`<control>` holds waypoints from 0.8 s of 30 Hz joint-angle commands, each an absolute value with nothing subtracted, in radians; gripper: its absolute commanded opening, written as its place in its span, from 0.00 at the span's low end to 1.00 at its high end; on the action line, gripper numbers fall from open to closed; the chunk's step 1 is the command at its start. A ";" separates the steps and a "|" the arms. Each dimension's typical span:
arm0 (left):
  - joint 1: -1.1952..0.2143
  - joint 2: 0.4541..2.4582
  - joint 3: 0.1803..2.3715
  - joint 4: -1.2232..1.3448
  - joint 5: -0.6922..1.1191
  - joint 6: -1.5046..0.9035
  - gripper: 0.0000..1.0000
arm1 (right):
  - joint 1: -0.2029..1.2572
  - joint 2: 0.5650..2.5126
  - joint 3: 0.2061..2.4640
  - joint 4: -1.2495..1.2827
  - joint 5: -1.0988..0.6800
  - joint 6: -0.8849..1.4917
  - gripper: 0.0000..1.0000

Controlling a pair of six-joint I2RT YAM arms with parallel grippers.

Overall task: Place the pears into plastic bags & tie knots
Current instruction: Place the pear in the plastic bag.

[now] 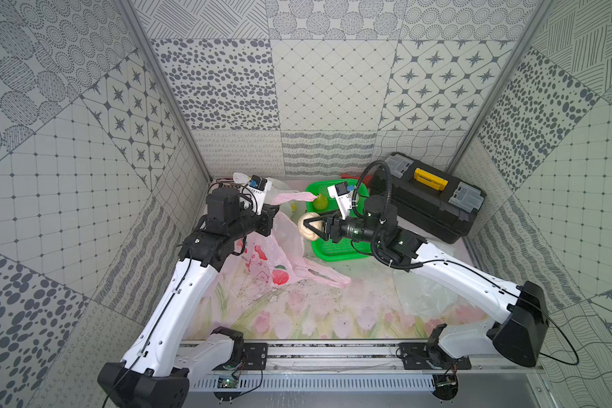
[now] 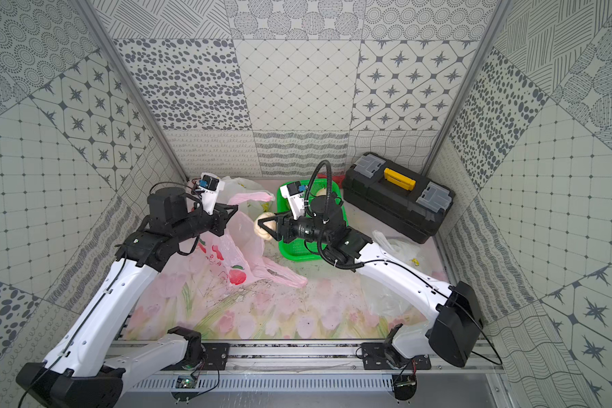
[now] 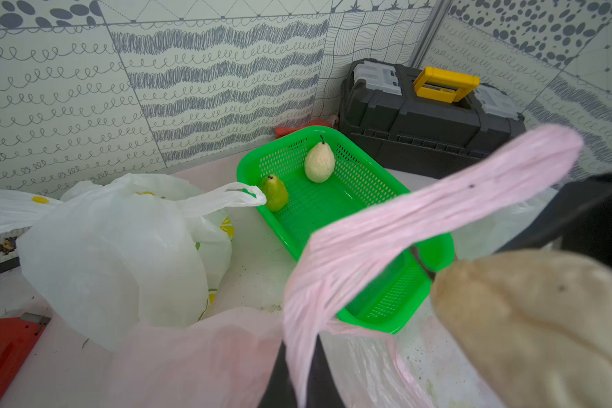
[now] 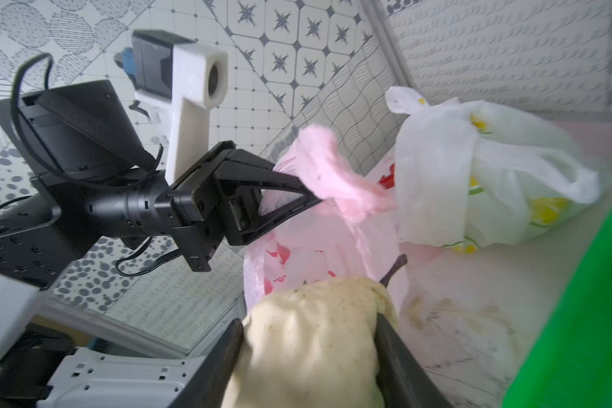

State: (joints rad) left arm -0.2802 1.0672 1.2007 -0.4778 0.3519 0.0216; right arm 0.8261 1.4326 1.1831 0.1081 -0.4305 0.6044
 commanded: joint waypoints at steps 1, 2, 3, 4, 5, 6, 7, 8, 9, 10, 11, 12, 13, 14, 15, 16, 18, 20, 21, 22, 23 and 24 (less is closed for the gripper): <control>-0.329 1.062 1.228 -0.394 0.361 -0.077 0.00 | 0.857 1.538 1.206 0.295 -0.526 0.745 0.29; -0.334 1.060 1.231 -0.393 0.361 -0.086 0.00 | 0.864 1.568 1.212 0.320 -0.532 0.762 0.29; -0.344 1.056 1.232 -0.391 0.358 -0.096 0.00 | 0.866 1.601 1.211 0.352 -0.530 0.792 0.29; -0.349 1.051 1.229 -0.386 0.358 -0.106 0.00 | 0.864 1.633 1.203 0.385 -0.522 0.821 0.28; -0.351 1.044 1.220 -0.377 0.365 -0.116 0.00 | 0.862 1.656 1.194 0.405 -0.512 0.837 0.28; -0.351 1.036 1.208 -0.366 0.367 -0.127 0.00 | 0.859 1.682 1.183 0.412 -0.492 0.846 0.28; -0.351 1.030 1.195 -0.356 0.372 -0.137 0.00 | 0.858 1.702 1.174 0.405 -0.462 0.843 0.27; -0.351 1.024 1.182 -0.349 0.381 -0.142 0.00 | 0.858 1.713 1.168 0.390 -0.439 0.828 0.27; -0.351 1.021 1.169 -0.342 0.390 -0.148 0.00 | 0.860 1.724 1.170 0.362 -0.416 0.794 0.28; -0.351 1.021 1.158 -0.336 0.402 -0.154 0.00 | 0.863 1.731 1.178 0.307 -0.378 0.764 0.28; -0.352 1.022 1.150 -0.328 0.412 -0.157 0.00 | 0.865 1.734 1.191 0.249 -0.341 0.739 0.28; -0.351 1.024 1.142 -0.323 0.416 -0.162 0.00 | 0.867 1.733 1.203 0.188 -0.300 0.701 0.28; -0.351 1.029 1.139 -0.321 0.411 -0.166 0.00 | 0.875 1.720 1.203 0.152 -0.258 0.667 0.29; -0.351 1.034 1.139 -0.325 0.398 -0.165 0.00 | 0.881 1.705 1.195 0.137 -0.236 0.636 0.28; -0.350 1.041 1.145 -0.340 0.370 -0.162 0.00 | 0.886 1.685 1.186 0.128 -0.236 0.608 0.28; -0.350 1.047 1.155 -0.364 0.334 -0.151 0.00 | 0.891 1.655 1.169 0.130 -0.257 0.588 0.28; -0.345 1.059 1.176 -0.411 0.283 -0.118 0.00 | 0.894 1.599 1.118 0.165 -0.301 0.557 0.28; -0.341 1.064 1.187 -0.434 0.275 -0.085 0.00 | 0.893 1.539 1.051 0.209 -0.332 0.557 0.28; -0.339 1.064 1.189 -0.437 0.279 -0.069 0.00 | 0.886 1.510 1.019 0.226 -0.352 0.555 0.28; -0.340 1.064 1.189 -0.436 0.284 -0.061 0.00 | 0.880 1.485 0.995 0.237 -0.386 0.553 0.27; -0.339 1.062 1.186 -0.434 0.291 -0.057 0.00 | 0.875 1.468 0.983 0.238 -0.427 0.554 0.27; -0.338 1.061 1.183 -0.430 0.301 -0.053 0.00 | 0.870 1.455 0.979 0.230 -0.472 0.555 0.27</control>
State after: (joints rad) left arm -0.3435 1.0595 1.1706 -0.4297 0.3206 -0.1040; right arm 0.8829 1.5036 0.9974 0.1535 -0.3733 0.5884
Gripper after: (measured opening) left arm 0.047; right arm 0.534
